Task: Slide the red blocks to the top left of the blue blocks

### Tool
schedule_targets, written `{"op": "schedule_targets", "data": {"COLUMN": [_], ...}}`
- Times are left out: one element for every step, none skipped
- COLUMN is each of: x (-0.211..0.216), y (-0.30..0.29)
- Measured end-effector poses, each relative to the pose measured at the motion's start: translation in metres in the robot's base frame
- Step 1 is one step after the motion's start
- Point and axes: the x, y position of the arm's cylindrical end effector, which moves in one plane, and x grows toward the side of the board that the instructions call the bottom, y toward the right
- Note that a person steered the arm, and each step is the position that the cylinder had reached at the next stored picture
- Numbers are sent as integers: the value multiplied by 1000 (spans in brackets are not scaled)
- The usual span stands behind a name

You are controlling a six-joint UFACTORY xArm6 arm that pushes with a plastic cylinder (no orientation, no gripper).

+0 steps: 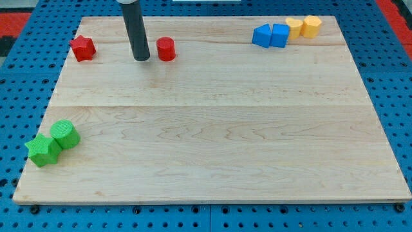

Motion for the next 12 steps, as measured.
{"op": "schedule_targets", "data": {"x": [-22,-24,-25,-53,-74,-69,-61,-48,-36,20,90,104], "y": [101,112,39,64,168,202,120,52,21,6,-79,-176]}}
